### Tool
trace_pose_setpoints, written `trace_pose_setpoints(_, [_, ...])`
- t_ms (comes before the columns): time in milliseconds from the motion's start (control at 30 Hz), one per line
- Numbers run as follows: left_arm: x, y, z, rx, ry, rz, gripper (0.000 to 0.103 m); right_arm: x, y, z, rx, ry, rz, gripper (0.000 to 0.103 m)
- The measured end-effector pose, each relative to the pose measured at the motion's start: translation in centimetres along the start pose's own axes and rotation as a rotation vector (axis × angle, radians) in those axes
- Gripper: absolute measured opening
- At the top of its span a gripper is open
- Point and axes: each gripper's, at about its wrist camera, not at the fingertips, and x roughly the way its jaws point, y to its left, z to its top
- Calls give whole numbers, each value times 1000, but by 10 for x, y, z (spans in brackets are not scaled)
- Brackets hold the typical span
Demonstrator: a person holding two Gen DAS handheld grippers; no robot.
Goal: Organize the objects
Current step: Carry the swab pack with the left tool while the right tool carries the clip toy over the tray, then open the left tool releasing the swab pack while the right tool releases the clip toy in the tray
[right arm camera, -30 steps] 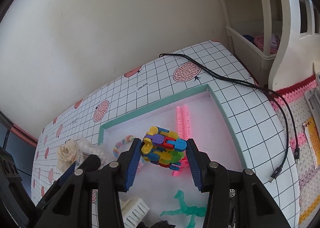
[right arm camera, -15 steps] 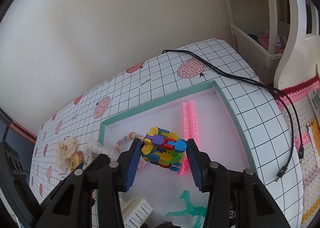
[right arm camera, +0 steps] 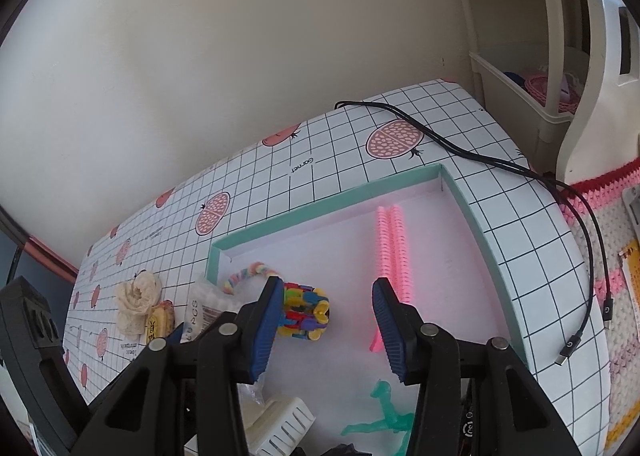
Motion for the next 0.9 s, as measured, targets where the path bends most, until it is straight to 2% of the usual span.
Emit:
trace_pose_setpoints(333, [-2,1,4,-5,-2,0,72,-2,-1,2,5,-9,6,50])
trace_pose_setpoints(567, [-14,14,15,-56,-19,4,72,-10,1,7,4,-29,13,50])
trace_pose_setpoints(900, [-38,47,35,-136,-47,117,73,-15,6,14,-7,22,-78,50])
